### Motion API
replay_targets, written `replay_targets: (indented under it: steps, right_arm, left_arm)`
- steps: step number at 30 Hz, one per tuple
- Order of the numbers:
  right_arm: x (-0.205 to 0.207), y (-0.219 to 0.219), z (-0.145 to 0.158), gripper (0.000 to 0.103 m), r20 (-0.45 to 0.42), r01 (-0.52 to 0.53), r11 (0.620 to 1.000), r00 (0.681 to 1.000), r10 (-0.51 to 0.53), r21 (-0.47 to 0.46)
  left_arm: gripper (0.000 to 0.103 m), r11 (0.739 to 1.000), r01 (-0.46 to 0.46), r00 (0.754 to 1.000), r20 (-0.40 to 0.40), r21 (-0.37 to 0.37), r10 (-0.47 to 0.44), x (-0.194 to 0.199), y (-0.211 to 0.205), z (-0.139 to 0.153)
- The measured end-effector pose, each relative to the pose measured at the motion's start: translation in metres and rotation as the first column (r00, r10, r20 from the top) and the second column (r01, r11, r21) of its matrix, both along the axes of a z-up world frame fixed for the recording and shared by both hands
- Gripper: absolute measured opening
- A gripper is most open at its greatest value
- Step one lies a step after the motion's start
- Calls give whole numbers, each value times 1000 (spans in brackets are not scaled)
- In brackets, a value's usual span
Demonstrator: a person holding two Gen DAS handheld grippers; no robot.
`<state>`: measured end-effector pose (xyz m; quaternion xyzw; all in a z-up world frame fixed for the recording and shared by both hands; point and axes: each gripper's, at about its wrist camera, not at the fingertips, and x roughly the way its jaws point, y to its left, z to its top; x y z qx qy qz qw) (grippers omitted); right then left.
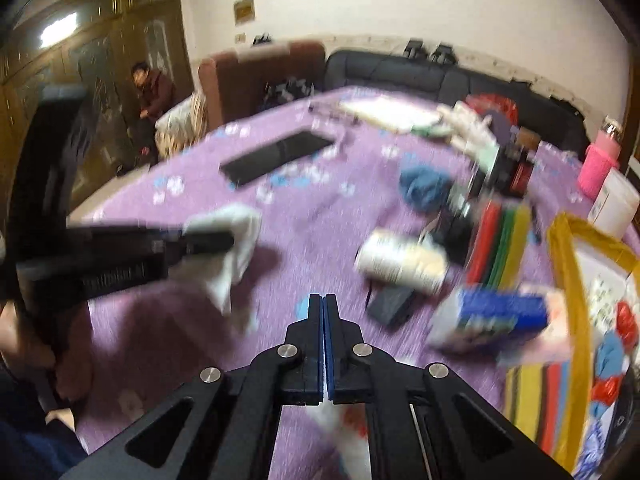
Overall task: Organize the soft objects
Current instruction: 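Lift the white cloth with the left tool while the right lifts the white-red packet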
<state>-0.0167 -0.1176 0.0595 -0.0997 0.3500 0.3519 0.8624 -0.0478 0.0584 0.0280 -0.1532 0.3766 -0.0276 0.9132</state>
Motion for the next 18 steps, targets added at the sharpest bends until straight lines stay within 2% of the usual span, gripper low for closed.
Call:
replay_targets:
  steps: [4, 8, 18]
  right_arm:
    - [7, -4, 10, 2, 56, 56, 996, 997, -60, 70]
    - [18, -14, 0, 2, -12, 91, 989, 996, -91, 120]
    - [20, -30, 5, 2, -10, 106, 978, 994, -106, 180]
  left_arm:
    - [11, 1000, -2, 1000, 13, -24, 3, 0, 4, 0]
    - [11, 999, 17, 999, 33, -51, -15, -2, 5, 1]
    - [11, 1000, 10, 999, 51, -16, -9, -4, -1, 3]
